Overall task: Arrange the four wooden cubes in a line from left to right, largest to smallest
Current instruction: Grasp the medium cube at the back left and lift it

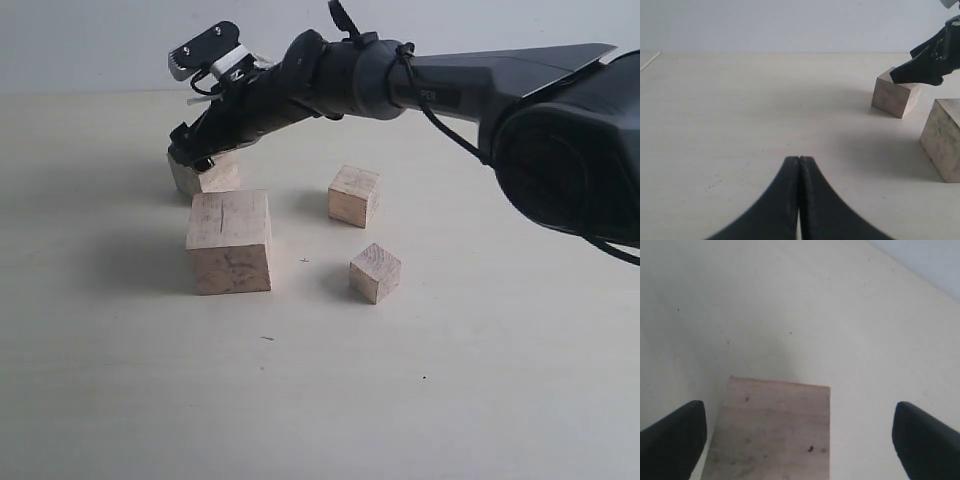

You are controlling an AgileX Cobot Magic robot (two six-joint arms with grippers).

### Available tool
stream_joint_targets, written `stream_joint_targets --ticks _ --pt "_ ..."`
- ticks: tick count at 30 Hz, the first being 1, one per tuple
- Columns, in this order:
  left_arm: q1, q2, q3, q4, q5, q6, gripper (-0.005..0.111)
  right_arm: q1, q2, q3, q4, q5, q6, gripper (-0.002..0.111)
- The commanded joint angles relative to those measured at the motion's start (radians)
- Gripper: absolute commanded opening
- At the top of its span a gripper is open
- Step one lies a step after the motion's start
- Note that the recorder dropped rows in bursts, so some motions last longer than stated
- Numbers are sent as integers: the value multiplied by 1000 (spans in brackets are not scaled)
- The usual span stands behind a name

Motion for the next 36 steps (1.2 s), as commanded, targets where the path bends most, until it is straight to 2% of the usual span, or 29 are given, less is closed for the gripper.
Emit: stream_joint_targets --ticks 1,6,9,11,13,16,17,18,27,36 --pt "2 -5 3 1 -10 1 0 -2 25 -6 -3 11 28 95" --pt "2 -5 3 1 -10 1 0 -2 31 -6 -9 29 28 94" --pt "2 -5 3 1 -10 1 0 -2 31 -6 -12 29 28 86" --pt "2 -5 3 1 -10 1 0 -2 31 -6 -12 34 47 73" --pt "2 -5 3 1 -10 1 0 -2 31 -6 -14 47 74 52" --pt "2 -5 3 1 -10 1 0 -2 20 -6 -16 95 79 14" --pt "2 -5 3 1 -10 1 0 -2 11 -6 -18 112 79 5" --pt "2 -5 3 1 -10 1 0 -2 -4 -6 -18 128 79 1" --pt "2 -5 3 1 -10 1 0 -11 -194 -6 -22 297 79 0" --pt "2 -5 3 1 -10 1 0 -11 -381 15 -117 465 79 0"
